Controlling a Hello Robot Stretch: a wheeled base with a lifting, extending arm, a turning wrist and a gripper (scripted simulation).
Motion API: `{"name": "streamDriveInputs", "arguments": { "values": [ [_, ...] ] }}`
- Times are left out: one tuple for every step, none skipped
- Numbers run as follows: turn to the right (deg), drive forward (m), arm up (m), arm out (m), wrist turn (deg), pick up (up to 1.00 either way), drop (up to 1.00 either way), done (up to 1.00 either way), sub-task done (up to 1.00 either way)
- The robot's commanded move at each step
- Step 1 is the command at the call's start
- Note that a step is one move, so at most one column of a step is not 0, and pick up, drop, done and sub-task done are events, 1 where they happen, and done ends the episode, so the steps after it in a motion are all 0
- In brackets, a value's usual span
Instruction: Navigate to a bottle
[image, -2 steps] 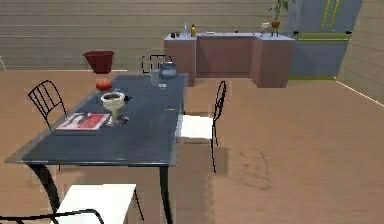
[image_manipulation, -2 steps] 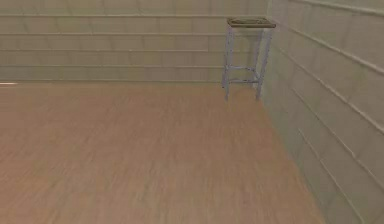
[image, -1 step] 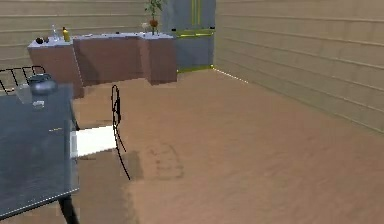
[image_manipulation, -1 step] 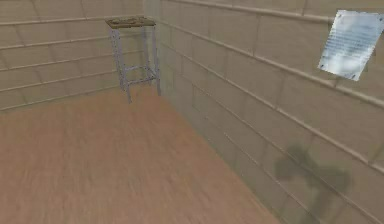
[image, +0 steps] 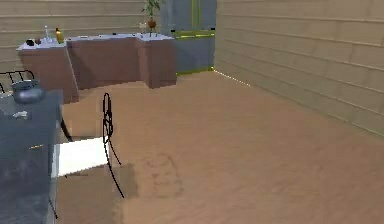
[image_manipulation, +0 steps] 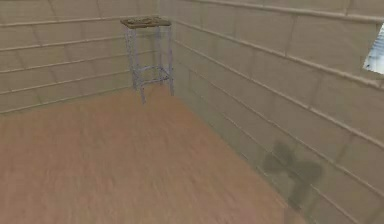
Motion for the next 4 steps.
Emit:
{"name": "streamDriveInputs", "arguments": {
  "values": [
    [45.0,0.00,0.00,0.00,0.0,0.00,0.00,0.00,0.00],
    [6.0,0.00,0.00,0.00,0.0,0.00,0.00,0.00,0.00],
    [0.0,0.05,0.00,0.00,0.0,0.00,0.00,0.00,0.00],
    [-45.0,0.00,0.00,0.00,0.0,0.00,0.00,0.00,0.00]
  ]
}}
